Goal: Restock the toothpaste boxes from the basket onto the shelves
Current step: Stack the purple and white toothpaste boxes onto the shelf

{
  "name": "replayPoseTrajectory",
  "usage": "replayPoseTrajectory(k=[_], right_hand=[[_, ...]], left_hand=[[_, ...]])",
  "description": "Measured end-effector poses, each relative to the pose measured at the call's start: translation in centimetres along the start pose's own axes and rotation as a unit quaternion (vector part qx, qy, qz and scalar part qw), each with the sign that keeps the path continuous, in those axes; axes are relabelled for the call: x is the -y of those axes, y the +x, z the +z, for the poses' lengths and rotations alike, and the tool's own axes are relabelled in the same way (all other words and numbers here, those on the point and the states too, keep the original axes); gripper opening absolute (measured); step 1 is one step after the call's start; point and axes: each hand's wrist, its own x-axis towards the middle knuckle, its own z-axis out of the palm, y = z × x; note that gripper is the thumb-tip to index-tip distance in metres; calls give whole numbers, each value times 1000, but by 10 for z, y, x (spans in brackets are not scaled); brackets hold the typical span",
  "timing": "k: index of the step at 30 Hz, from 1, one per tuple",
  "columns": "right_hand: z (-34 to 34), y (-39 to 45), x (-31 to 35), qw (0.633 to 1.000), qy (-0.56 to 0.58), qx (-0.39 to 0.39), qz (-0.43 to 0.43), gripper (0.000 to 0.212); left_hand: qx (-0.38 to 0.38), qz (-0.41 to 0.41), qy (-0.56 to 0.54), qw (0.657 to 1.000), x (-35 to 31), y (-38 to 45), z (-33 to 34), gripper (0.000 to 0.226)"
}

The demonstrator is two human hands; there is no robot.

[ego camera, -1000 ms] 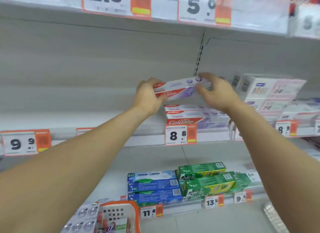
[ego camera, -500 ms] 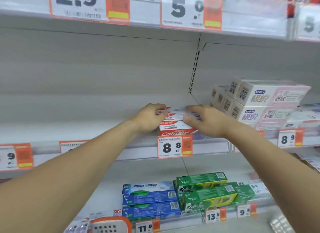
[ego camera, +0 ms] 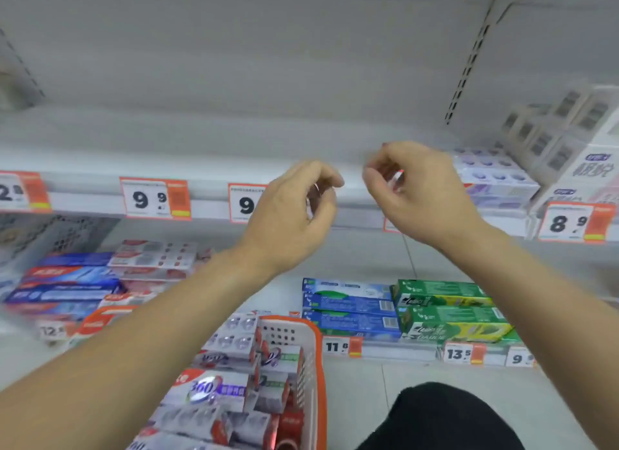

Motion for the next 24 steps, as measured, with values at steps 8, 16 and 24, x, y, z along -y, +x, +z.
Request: replayPoseTrajectory(k=[8, 16, 24], right_hand=[[170, -43, 125, 815, -69, 575, -20, 38], [241, -141, 146, 695, -135, 707, 18, 105], [248, -184, 138, 755, 67, 634, 156, 82]], left_hand=[[429, -300, 192, 830, 126, -277, -103, 54], [307, -322, 138, 885, 141, -354, -121, 70], [214, -453, -36, 864, 160, -345, -175, 50]])
